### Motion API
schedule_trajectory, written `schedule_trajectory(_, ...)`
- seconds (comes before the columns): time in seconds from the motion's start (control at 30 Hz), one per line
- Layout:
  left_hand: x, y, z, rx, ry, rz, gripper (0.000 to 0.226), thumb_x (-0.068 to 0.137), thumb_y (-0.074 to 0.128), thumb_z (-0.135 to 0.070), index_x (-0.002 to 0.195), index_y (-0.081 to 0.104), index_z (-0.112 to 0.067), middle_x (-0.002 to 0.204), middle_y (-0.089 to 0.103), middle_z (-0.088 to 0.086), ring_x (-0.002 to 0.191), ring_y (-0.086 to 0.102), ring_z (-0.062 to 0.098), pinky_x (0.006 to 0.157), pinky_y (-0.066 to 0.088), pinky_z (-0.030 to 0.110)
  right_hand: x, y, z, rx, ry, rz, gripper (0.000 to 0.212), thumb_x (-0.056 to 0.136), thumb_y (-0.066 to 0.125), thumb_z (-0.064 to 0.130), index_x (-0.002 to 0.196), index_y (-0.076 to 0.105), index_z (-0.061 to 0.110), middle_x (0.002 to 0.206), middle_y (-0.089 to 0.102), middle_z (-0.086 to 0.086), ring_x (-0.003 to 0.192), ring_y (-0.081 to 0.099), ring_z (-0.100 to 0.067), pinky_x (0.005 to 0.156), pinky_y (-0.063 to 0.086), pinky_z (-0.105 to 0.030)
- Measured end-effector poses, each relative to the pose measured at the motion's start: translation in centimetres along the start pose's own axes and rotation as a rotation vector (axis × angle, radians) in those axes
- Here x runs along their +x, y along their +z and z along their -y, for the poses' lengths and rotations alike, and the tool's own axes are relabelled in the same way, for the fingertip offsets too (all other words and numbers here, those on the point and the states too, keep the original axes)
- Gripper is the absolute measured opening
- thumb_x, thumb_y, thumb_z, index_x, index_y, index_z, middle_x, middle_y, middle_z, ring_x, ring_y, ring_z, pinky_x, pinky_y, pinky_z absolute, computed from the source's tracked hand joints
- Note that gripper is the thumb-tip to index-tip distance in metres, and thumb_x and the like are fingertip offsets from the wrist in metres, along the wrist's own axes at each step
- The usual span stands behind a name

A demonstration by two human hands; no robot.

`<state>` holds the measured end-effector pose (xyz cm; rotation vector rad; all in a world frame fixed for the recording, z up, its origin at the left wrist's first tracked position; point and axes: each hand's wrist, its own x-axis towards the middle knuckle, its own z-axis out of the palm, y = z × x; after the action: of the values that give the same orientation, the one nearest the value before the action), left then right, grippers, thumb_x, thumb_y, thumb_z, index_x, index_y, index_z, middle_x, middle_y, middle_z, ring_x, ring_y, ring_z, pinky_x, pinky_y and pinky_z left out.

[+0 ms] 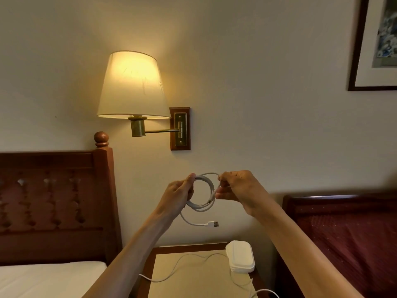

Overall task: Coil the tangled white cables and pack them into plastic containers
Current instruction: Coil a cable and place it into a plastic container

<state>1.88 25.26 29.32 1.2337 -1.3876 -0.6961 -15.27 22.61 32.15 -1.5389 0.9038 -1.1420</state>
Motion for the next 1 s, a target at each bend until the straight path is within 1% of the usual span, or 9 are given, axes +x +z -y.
schedule_trajectory(0.07,0.1,0.2,0.0,-0.023,-0.013,-0.02,0.05,0.099,0.042,-0.046,0.059,0.046,-0.018,0.058,0.038,0.0,0.056,0.032,0.012,0.061,0.03,0.029,-0.2,0.9,-0.5,0.057,-0.042,-0.032,0.019,0.099,0.05,0.015,0.092,0.06,0.001,0.078,0.072,-0.013,0.067,0.073,-0.022,0.065,0.059,-0.024)
schedule_trajectory(0.13,0.3,0.3,0.0,-0.035,-0.022,-0.044,0.051,0.099,0.041,-0.048,0.058,0.043,-0.018,0.058,0.038,0.0,0.057,0.032,0.013,0.062,0.031,0.031,-0.3,1.8,-1.7,-0.023,-0.16,-0.091,0.014,0.098,0.052,0.017,0.097,0.059,0.005,0.084,0.071,-0.01,0.071,0.073,-0.019,0.068,0.059,-0.023)
schedule_trajectory(0.3,0.1,0.0,-0.2,-0.175,-0.049,-0.012,0.049,0.1,0.041,-0.045,0.057,0.036,-0.022,0.054,0.03,-0.004,0.058,0.025,0.016,0.064,0.025,0.034,-0.1,2.9,-5.3,-0.565,-0.695,-0.422,0.005,0.093,0.062,0.018,0.095,0.058,0.017,0.094,0.051,0.011,0.077,0.053,-0.003,0.07,0.043,-0.004)
schedule_trajectory(0.4,-0.2,-0.1,-0.1,-0.328,-0.11,0.031,0.047,0.1,0.043,-0.042,0.057,0.038,-0.024,0.054,0.028,-0.004,0.056,0.025,0.014,0.061,0.024,0.034,0.5,2.7,-5.9,-0.544,-0.795,-0.388,0.01,0.09,0.065,0.021,0.096,0.059,0.017,0.105,0.044,0.01,0.081,0.052,-0.001,0.07,0.045,-0.004)
schedule_trajectory(0.5,-0.3,-0.5,0.2,-0.478,-0.149,0.059,0.044,0.1,0.044,-0.039,0.059,0.039,-0.025,0.055,0.025,-0.004,0.053,0.025,0.013,0.059,0.023,0.033,1.1,2.2,-5.7,-0.314,-0.679,-0.219,0.008,0.092,0.063,0.02,0.093,0.056,0.018,0.11,0.055,0.004,0.091,0.064,-0.012,0.076,0.053,-0.017)
schedule_trajectory(0.6,-0.1,-0.8,0.3,-0.561,-0.163,0.059,0.041,0.098,0.046,-0.038,0.06,0.041,-0.025,0.056,0.023,-0.004,0.052,0.026,0.013,0.058,0.024,0.033,1.0,1.3,-4.4,0.159,-0.349,0.128,0.006,0.096,0.054,0.01,0.097,0.052,0.004,0.101,0.067,-0.013,0.09,0.072,-0.028,0.079,0.057,-0.03)
schedule_trajectory(0.67,-0.1,-0.9,0.1,-0.586,-0.174,0.055,0.04,0.098,0.047,-0.038,0.061,0.041,-0.024,0.056,0.023,-0.003,0.052,0.027,0.013,0.058,0.025,0.032,1.1,0.5,-4.0,0.278,-0.255,0.292,0.01,0.096,0.052,0.01,0.103,0.048,0.005,0.098,0.069,-0.017,0.093,0.07,-0.036,0.083,0.057,-0.036)
schedule_trajectory(0.8,0.1,-1.0,-0.2,-0.596,-0.184,0.049,0.038,0.099,0.047,-0.037,0.064,0.042,-0.023,0.056,0.023,-0.003,0.052,0.025,0.013,0.057,0.025,0.031,1.2,-0.6,-4.2,0.12,-0.343,0.446,0.028,0.088,0.059,-0.002,0.112,0.046,0.006,0.106,0.067,-0.015,0.103,0.066,-0.035,0.094,0.053,-0.044)
schedule_trajectory(1.0,-0.4,-1.2,-0.3,-0.77,-0.176,0.087,0.032,0.097,0.051,-0.032,0.067,0.046,-0.022,0.058,0.021,-0.005,0.052,0.022,0.011,0.055,0.02,0.029,0.9,-0.4,-4.7,-0.225,-0.413,0.297,0.038,0.085,0.067,-0.003,0.111,0.045,0.015,0.103,0.065,-0.006,0.093,0.069,-0.022,0.08,0.058,-0.03)
